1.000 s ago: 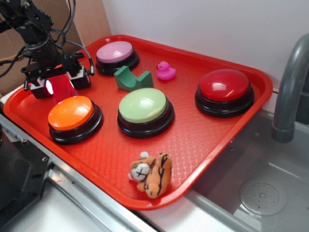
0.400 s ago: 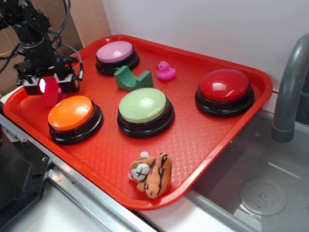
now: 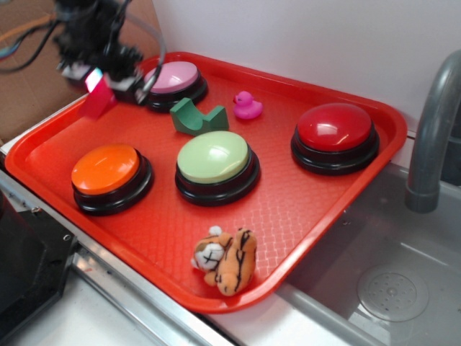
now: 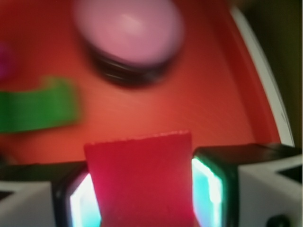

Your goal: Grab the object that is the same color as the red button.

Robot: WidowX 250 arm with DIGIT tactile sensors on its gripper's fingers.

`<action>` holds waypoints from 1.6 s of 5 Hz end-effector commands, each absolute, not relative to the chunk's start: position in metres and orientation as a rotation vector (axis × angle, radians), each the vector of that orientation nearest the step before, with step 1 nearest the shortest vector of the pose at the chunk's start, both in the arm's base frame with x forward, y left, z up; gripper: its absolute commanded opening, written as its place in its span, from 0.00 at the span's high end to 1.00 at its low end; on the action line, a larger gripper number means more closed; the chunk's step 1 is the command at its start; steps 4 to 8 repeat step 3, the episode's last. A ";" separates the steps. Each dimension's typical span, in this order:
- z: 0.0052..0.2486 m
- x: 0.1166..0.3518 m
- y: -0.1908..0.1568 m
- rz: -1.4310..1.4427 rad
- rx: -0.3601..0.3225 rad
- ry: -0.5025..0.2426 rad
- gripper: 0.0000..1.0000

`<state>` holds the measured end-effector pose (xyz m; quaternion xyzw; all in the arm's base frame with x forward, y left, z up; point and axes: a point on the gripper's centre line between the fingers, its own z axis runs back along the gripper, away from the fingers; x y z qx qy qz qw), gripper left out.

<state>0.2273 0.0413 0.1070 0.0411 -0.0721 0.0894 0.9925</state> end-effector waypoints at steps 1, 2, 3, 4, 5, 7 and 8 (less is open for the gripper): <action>0.220 0.226 0.007 -0.317 -0.101 -0.252 1.00; 0.233 0.223 0.012 -0.353 -0.105 -0.212 1.00; 0.221 0.226 0.012 -0.400 -0.055 -0.088 1.00; 0.221 0.226 0.012 -0.400 -0.055 -0.088 1.00; 0.221 0.226 0.012 -0.400 -0.055 -0.088 1.00; 0.221 0.226 0.012 -0.400 -0.055 -0.088 1.00; 0.221 0.226 0.012 -0.400 -0.055 -0.088 1.00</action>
